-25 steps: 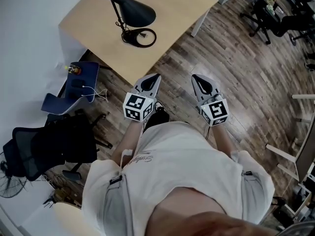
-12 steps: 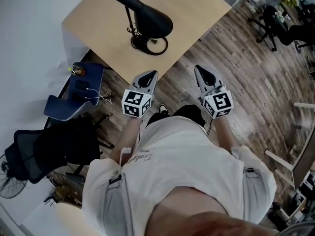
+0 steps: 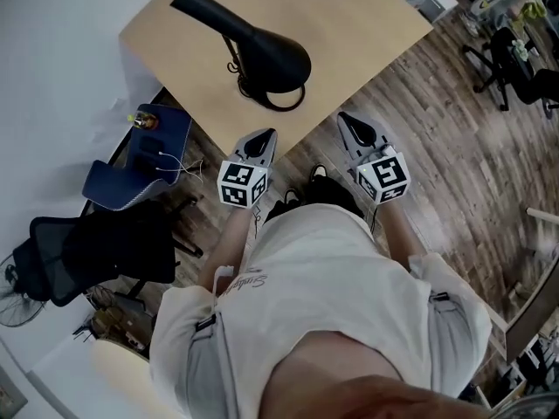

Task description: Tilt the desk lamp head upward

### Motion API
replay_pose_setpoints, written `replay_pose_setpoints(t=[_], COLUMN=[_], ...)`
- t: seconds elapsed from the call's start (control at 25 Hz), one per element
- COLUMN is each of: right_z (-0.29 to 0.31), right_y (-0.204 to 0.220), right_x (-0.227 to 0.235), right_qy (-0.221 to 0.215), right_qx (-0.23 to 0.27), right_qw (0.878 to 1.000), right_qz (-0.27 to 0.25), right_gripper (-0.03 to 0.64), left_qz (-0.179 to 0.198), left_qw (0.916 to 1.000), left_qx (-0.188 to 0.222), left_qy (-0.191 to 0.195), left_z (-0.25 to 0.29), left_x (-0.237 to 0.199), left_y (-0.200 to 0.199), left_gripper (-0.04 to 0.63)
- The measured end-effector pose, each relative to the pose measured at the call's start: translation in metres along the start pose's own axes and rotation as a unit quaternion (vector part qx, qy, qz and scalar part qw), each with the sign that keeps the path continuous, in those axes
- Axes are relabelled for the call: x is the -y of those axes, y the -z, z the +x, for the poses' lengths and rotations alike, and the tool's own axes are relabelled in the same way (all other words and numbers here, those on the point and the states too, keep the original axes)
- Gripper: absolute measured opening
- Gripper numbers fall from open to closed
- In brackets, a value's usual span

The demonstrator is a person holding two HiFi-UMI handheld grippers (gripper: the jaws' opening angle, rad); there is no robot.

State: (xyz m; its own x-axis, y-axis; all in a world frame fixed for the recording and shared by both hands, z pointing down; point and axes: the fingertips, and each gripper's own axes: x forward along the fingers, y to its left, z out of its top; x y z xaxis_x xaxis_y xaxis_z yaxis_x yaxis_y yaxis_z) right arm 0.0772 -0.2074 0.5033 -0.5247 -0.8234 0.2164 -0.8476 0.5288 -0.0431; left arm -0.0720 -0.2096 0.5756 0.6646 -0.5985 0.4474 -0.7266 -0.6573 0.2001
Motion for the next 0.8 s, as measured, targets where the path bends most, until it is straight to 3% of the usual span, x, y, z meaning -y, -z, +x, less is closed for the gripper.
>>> replay_pose_setpoints(t=[0.2,0.4,0.56,0.8], right_z=[0.031,0.053,0.07,0.087], right_y=[0.006,0.005,0.004,0.005], right_x=[0.019,0.031,0.029,0.024], right_qy=[-0.055,-0.097,-0.129,-0.159], right_qx=[-0.002,-0.002,-0.005,-0.021], right_qw=[0.998,0.995,0.991,0.986], right_qz=[-0.022,-0.026,-0.035,-0.041], right_gripper=[-0.005,-0.005,-0.005,-0.005], left_qz=[-0.015,-0.016,-0.023,-0.062], left_qw=[0.9992,0.9984,0.9973,0.9928], left_qx=[-0.003,-0.015,-0.035,-0.075], left_qy=[-0.038,-0.051,-0.061,-0.07], left_z=[0.039,0.076,0.104,0.133], left_x=[-0.015,-0.021,-0.036,-0.063], left_y=[0.003,0.011,0.033,0.067], left_gripper=[0.015,0.015,0.015,0.015])
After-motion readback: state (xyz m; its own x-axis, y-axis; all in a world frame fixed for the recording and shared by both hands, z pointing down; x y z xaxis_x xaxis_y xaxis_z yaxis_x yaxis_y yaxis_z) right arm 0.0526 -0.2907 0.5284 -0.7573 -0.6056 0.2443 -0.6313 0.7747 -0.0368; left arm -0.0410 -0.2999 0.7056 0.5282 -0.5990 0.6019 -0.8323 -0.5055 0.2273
